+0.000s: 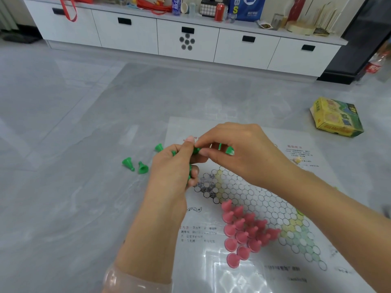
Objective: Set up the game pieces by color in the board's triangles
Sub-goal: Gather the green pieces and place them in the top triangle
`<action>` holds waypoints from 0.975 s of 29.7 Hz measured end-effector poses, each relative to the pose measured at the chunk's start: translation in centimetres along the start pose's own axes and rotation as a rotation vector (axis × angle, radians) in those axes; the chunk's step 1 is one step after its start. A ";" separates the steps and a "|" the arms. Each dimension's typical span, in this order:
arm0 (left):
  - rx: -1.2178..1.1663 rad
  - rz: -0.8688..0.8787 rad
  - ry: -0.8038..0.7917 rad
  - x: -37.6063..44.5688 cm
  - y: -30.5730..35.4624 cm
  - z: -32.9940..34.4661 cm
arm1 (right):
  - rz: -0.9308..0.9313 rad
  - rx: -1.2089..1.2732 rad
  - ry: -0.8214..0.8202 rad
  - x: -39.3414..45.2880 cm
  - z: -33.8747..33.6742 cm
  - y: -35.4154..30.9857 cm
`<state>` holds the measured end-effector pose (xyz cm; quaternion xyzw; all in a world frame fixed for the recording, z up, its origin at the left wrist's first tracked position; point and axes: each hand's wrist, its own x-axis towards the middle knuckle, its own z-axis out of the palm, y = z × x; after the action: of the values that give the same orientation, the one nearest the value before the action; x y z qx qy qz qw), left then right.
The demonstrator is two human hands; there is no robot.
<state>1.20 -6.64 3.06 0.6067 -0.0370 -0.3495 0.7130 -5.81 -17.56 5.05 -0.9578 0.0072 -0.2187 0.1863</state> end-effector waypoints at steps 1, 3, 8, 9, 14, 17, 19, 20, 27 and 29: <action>0.005 0.000 0.001 0.0 0.0 0.0 | -0.015 -0.017 -0.004 0.1 -0.1 0.0; 0.003 -0.008 0.017 0.0 0.0 0.1 | 0.034 0.020 0.005 0.3 -0.6 0.2; -0.145 -0.091 0.117 0.5 0.2 0.1 | 0.437 0.161 0.216 0.6 -2.3 2.8; -0.170 -0.114 0.117 0.6 0.2 0.1 | 0.482 0.134 0.211 0.5 -2.3 3.4; -0.129 -0.124 0.070 0.4 0.1 0.1 | 0.584 0.054 0.002 -0.6 -0.1 4.9; -0.031 -0.054 0.044 0.3 -0.1 0.1 | 0.566 -0.013 -0.003 -1.0 1.0 5.2; 0.012 -0.019 0.033 0.2 -0.2 0.0 | 0.560 -0.056 -0.004 -1.1 1.4 5.4; 0.025 -0.009 0.030 0.2 -0.2 0.0 | 0.559 -0.085 -0.010 -1.1 1.5 5.5; 0.031 0.014 0.052 0.2 0.0 0.0 | 0.565 -0.185 -0.042 -1.0 2.3 5.9; 0.022 0.008 0.056 0.2 0.0 0.0 | 0.575 -0.184 -0.042 -1.0 2.4 6.0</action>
<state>1.36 -6.72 2.96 0.6238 -0.0232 -0.3291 0.7085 -5.30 -22.21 0.40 -0.9336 0.2940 -0.1357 0.1533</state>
